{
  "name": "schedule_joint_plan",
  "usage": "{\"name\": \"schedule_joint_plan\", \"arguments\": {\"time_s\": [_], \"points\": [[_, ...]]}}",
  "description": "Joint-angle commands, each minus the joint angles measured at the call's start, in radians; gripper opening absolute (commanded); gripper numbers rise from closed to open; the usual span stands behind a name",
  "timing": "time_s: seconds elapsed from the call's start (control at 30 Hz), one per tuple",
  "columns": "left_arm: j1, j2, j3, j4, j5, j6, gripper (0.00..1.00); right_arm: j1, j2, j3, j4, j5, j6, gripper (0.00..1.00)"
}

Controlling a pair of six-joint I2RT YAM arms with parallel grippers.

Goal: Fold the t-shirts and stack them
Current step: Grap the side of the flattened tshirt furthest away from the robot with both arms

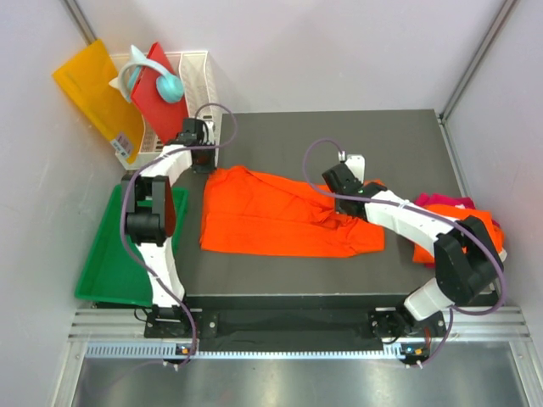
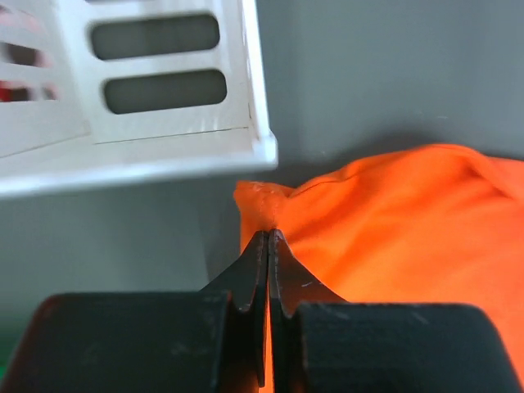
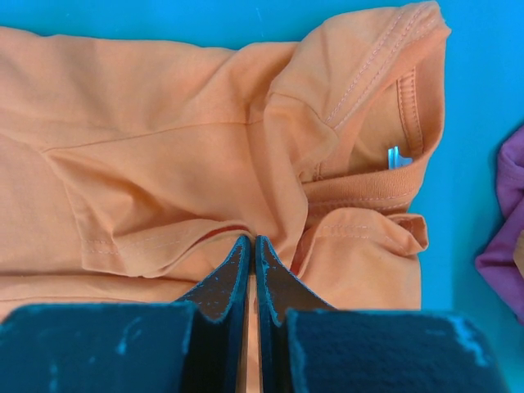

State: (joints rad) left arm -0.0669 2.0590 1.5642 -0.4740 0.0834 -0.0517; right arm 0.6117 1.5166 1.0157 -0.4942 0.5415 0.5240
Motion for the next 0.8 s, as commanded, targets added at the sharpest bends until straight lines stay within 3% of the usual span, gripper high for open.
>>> {"name": "schedule_joint_plan", "arguments": {"time_s": [0.0,0.37,0.77], "points": [[0.003,-0.172,-0.024,0.075,0.004,0.012,0.0,-0.039,-0.004,0.078,0.049,-0.008,-0.022,0.0],[0.001,-0.241,-0.05,0.091,-0.025,0.015,0.0,-0.253,0.083,0.391,0.046,-0.014,-0.133,0.0],[0.001,-0.203,-0.081,0.1,-0.037,0.027,0.0,-0.297,0.274,0.54,0.055,-0.015,-0.107,0.0]]}}
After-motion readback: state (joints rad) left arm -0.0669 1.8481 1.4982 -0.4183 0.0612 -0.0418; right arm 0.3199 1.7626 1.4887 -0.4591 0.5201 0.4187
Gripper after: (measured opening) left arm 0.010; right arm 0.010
